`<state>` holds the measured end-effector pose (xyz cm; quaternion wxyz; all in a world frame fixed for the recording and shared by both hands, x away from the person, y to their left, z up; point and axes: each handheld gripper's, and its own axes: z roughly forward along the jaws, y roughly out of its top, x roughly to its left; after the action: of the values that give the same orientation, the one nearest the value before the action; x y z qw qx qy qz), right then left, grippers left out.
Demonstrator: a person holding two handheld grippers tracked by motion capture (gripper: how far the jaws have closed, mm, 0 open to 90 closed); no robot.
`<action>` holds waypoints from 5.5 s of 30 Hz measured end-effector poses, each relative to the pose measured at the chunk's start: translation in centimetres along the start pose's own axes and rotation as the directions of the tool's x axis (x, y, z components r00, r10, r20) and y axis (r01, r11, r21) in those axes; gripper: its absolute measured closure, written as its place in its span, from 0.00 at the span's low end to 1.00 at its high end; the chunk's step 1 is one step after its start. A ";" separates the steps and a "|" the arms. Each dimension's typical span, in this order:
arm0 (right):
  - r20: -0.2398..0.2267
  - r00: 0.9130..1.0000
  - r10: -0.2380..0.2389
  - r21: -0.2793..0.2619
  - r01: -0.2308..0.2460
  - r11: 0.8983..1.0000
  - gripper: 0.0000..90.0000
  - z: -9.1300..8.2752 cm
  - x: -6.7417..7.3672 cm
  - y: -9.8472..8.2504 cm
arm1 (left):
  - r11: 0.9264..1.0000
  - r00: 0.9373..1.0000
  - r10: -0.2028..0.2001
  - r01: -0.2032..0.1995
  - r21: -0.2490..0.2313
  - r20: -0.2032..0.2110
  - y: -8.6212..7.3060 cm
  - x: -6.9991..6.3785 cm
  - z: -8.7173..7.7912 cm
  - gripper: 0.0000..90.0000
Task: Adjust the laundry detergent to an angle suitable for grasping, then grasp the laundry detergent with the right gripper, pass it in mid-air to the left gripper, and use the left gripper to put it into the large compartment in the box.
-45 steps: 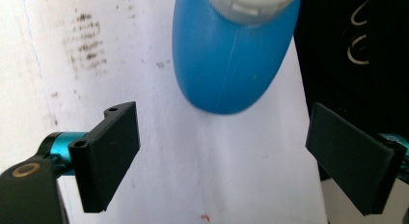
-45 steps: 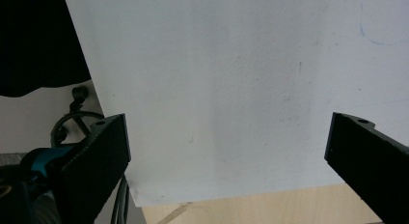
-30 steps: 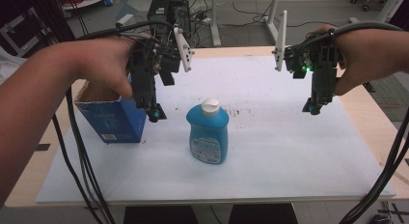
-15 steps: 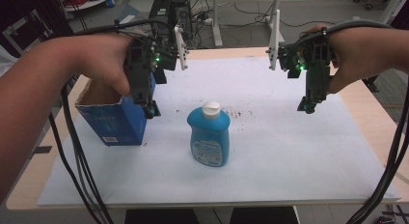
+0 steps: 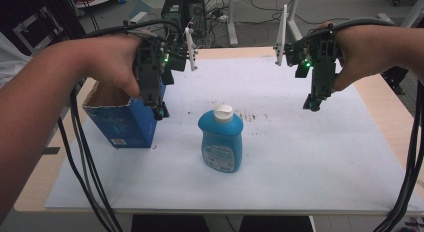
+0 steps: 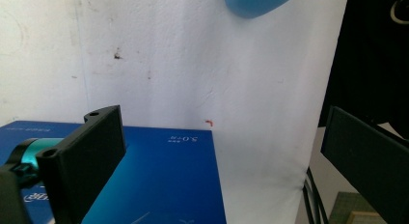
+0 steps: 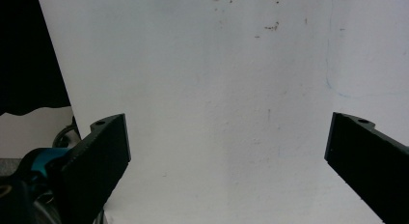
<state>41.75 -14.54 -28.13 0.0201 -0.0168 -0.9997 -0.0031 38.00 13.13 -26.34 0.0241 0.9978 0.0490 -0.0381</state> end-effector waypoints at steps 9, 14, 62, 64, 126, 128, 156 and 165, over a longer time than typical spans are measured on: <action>0.011 1.000 -0.007 -0.011 0.007 1.000 0.02 -0.8 0.3 0.3 | 1.000 1.000 0.001 -0.001 -0.002 -0.012 -0.1 0.0 0.0 0.02; 0.016 1.000 -0.006 -0.004 0.006 1.000 0.02 -0.9 0.5 0.4 | 1.000 1.000 0.004 -0.004 -0.011 -0.014 -0.3 -0.1 -0.2 0.02; -0.007 0.999 0.041 -0.217 -0.042 0.975 0.01 0.0 6.6 -2.9 | 0.999 1.000 0.026 -0.026 -0.024 -0.009 0.0 -0.6 -1.4 0.02; -0.017 0.999 0.043 -0.250 -0.046 0.967 0.01 0.4 6.8 -3.0 | 0.999 1.000 0.024 -0.024 -0.022 -0.006 0.0 -0.7 -1.5 0.02; -0.181 0.974 0.133 -0.779 -0.225 0.586 0.01 12.4 9.6 2.2 | 0.998 0.999 0.046 -0.046 -0.032 -0.016 0.1 -1.4 -1.8 0.02; -0.177 0.975 0.138 -0.787 -0.224 0.575 0.01 12.6 9.7 2.6 | 0.998 0.999 0.044 -0.044 -0.034 -0.017 0.0 -1.4 -1.7 0.02; -0.128 0.972 0.198 -0.862 -0.208 0.462 0.02 14.4 10.4 5.5 | 0.998 0.999 0.040 -0.041 -0.043 -0.012 -0.9 -1.5 -1.3 0.02; -0.111 0.968 0.224 -0.891 -0.197 0.409 0.18 14.8 10.7 5.3 | 0.998 0.999 0.035 -0.035 -0.045 -0.014 -1.1 -1.5 -1.3 0.02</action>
<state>30.63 -8.79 -42.44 -0.0048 -0.1502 -0.8355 -0.5286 36.46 14.10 -25.02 0.0471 0.9979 0.0326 -0.0301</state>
